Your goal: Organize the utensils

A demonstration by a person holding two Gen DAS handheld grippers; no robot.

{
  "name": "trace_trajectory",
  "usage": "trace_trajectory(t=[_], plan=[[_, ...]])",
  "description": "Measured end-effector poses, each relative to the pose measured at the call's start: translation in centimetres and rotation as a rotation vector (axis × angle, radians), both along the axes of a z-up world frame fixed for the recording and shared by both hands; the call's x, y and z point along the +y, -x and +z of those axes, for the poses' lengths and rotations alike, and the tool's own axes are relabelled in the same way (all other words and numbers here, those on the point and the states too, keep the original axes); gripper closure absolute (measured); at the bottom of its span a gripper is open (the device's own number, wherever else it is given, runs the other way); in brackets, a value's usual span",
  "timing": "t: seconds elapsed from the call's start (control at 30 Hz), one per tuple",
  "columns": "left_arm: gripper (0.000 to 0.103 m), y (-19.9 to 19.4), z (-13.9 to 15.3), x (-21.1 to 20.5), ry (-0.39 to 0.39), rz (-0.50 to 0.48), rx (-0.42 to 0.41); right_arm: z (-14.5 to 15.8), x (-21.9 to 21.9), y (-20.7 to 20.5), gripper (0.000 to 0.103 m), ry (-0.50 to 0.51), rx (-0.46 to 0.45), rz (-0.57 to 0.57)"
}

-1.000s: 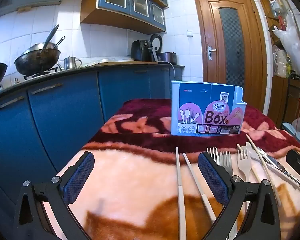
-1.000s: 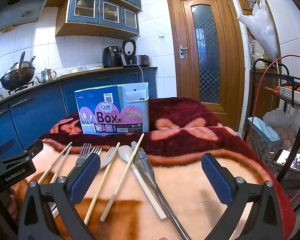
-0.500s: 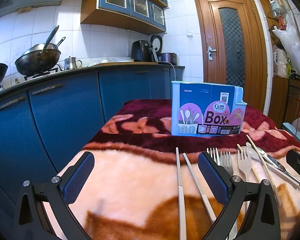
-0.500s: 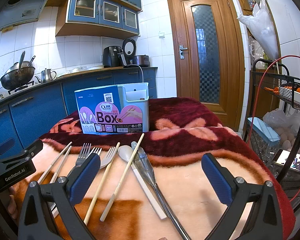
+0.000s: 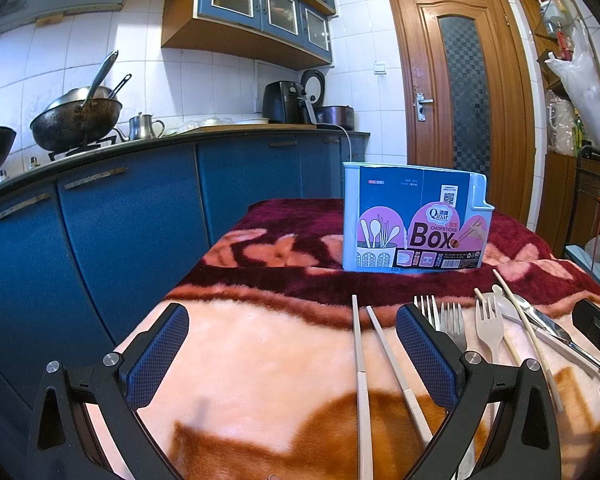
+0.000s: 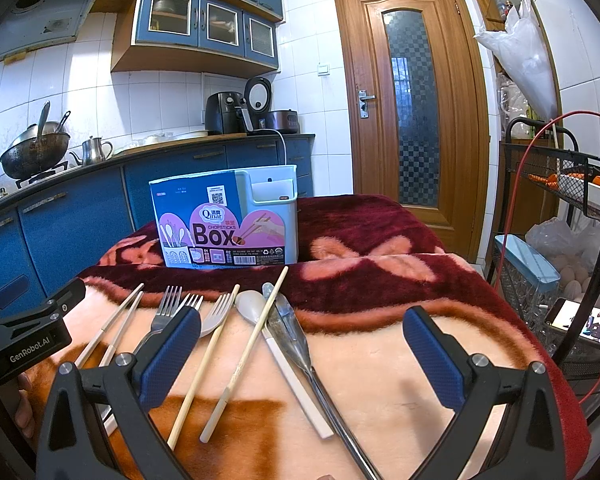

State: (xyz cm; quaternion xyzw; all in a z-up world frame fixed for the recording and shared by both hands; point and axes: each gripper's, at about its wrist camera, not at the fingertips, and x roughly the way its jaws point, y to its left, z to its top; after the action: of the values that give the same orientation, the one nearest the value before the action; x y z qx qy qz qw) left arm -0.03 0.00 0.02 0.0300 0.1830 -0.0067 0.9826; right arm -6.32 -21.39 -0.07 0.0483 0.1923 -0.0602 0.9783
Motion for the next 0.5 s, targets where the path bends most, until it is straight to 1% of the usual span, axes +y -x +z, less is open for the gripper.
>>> trace_trajectory(t=[0.5], plan=[[0.0,0.05,-0.01,0.0,0.0,0.001,-0.002,0.01,0.03,0.0,0.0,0.001,0.0,0.0]])
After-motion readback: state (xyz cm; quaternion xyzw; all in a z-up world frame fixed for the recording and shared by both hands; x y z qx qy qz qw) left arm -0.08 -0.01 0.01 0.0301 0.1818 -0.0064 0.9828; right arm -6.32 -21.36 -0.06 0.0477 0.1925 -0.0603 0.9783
